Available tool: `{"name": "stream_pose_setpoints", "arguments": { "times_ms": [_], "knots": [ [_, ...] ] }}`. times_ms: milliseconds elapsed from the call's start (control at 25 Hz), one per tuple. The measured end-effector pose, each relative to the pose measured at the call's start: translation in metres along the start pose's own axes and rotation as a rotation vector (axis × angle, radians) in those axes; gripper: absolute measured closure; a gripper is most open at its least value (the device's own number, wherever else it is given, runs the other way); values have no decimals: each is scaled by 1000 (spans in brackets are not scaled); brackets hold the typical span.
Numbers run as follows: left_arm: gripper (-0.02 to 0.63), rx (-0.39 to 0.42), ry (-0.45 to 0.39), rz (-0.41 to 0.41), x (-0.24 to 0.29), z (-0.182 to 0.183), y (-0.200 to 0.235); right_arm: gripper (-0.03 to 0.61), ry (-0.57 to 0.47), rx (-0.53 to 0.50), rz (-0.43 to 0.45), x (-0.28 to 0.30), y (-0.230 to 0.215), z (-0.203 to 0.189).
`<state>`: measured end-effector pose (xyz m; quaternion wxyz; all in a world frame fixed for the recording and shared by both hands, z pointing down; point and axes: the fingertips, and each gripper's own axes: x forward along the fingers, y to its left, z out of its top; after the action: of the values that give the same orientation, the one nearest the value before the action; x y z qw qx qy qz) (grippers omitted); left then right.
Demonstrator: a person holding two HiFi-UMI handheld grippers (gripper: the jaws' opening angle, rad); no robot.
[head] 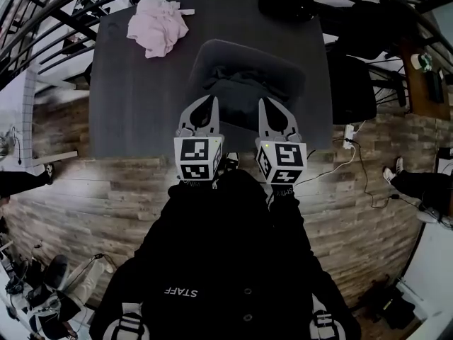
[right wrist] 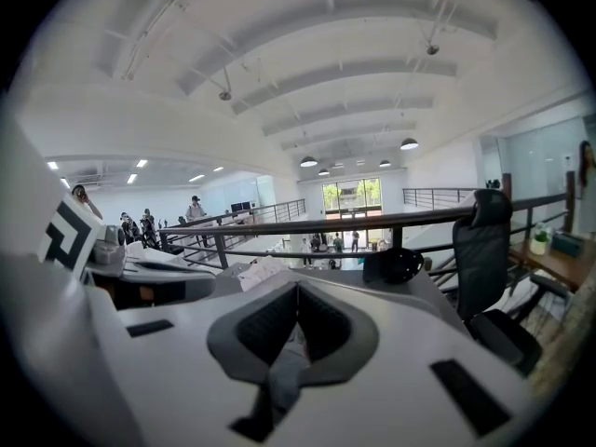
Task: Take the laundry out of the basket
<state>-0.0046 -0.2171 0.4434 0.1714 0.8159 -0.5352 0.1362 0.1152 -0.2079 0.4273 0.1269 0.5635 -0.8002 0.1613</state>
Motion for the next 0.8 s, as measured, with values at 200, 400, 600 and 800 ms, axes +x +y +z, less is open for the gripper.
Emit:
{"name": "stream_pose_setpoints", "arguments": {
  "times_ms": [200, 400, 600, 800],
  "knots": [
    [611, -9, 58, -28, 24, -10, 10, 565, 64, -30, 24, 27, 5, -6],
    [611, -1, 136, -44, 50, -21, 21, 565, 180, -68, 95, 60, 0, -30],
    [611, -8, 194, -54, 76, -29, 28, 563, 253, -79, 123, 90, -13, -45],
    [611, -30, 258, -69, 99, -41, 28, 563, 315, -63, 144, 112, -21, -62]
  ]
}}
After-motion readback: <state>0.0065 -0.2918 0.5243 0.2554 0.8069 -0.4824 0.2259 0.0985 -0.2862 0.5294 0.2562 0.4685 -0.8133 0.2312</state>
